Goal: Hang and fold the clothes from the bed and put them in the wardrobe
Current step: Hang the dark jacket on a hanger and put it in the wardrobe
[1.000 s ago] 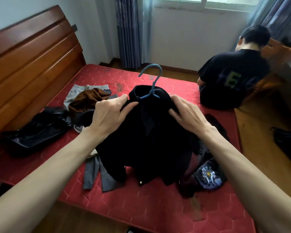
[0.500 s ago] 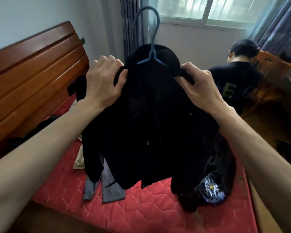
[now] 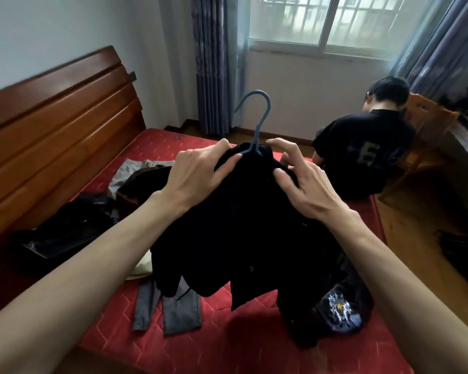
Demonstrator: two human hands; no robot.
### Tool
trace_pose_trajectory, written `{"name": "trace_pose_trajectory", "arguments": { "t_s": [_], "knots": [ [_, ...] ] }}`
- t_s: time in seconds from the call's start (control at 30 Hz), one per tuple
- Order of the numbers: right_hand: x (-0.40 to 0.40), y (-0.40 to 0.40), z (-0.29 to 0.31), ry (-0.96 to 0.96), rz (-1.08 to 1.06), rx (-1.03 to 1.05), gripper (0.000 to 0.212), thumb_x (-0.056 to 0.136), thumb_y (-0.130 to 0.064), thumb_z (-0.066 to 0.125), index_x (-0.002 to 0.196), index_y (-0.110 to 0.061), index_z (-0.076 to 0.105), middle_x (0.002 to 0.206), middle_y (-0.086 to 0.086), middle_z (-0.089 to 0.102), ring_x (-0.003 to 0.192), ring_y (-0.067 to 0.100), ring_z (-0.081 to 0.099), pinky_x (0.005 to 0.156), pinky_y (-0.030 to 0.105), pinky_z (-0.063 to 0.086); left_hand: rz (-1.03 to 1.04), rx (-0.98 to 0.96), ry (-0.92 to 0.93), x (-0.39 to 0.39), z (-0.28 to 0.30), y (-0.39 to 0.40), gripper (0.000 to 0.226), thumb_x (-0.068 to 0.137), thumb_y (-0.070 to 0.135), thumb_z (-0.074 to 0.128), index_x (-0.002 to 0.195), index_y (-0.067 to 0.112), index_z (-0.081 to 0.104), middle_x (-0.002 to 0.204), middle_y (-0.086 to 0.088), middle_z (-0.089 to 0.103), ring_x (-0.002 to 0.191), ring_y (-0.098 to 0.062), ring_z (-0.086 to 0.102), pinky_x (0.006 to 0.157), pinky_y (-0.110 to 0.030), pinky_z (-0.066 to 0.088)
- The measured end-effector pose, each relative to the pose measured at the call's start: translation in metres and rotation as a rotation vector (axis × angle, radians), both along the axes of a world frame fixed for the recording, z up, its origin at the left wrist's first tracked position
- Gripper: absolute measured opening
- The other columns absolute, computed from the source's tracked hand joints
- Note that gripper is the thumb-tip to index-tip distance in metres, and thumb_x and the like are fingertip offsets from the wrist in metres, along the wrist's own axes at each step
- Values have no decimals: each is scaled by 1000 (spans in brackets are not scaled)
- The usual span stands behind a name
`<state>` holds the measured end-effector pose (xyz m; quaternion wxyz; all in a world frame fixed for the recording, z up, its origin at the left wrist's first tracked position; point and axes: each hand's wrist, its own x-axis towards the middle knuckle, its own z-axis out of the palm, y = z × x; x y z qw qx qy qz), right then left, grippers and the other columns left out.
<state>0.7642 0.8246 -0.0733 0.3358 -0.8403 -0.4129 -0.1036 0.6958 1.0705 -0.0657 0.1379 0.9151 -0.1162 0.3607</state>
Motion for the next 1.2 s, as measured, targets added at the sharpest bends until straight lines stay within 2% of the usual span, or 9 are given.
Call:
{"name": "trace_pose_trajectory", "arguments": {
  "t_s": [0.13,0.3,0.5,0.63,0.73,0.8,0.93,1.07,1.2],
  "knots": [
    [0,10,-12,-128,-10,-15,39,105,-45,52,141,-31,49,104,4,76,88,30,74,71,47,56,-9,-19,75,-6,-7,0,37,105,47,46,102,12,59,75,1,65,62,-25,63,55,-35,43],
    [1,18,-18,-16,33,81,25,106,-36,55,129,-27,59,97,1,76,83,24,75,70,48,55,-146,-57,104,-5,0,-9,31,104,39,56,118,12,58,106,3,56,92,-17,57,82,-33,45],
    [-3,5,-39,26,16,75,25,105,-35,56,129,-26,60,105,-3,76,90,19,75,74,47,58,-210,-423,183,-3,-17,-33,17,102,21,62,90,9,66,91,6,59,90,-19,55,84,-41,47],
    [4,-6,-46,-175,-4,-4,31,105,-43,52,133,-29,57,111,-6,76,87,21,75,64,46,59,-156,-630,199,-8,-26,-46,17,101,22,64,92,11,72,87,6,61,86,-17,57,84,-41,48],
    [15,-10,-48,-239,20,8,42,106,-43,52,146,-31,46,117,-5,73,82,19,73,61,37,57,-98,-610,181,-5,-22,-47,17,101,25,63,92,13,72,87,9,60,86,-15,57,83,-36,48],
    [20,-11,-52,-163,22,25,47,105,-42,54,148,-31,39,101,-2,71,72,18,71,59,35,55,-59,-598,200,-4,-21,-49,18,101,26,64,92,13,71,88,9,59,84,-13,56,80,-31,46],
    [28,-11,-54,-65,133,134,23,103,-34,61,124,-24,60,105,-4,76,85,19,75,68,44,60,6,-510,210,-9,-19,-44,18,103,32,60,95,18,68,92,10,61,87,-10,59,79,-21,43],
    [39,-3,-46,70,262,208,20,100,-27,69,119,-22,67,107,-8,75,92,10,74,77,41,60,236,-350,231,-46,-36,-22,41,108,44,34,110,16,65,105,3,66,102,-17,62,92,-37,47],
    [40,14,-29,143,408,244,19,97,-24,73,116,-19,71,104,-14,73,95,-2,70,85,27,57,513,-154,187,-94,-49,-7,54,103,51,39,111,7,70,96,-10,73,92,-32,70,76,-35,49]
  ]
}}
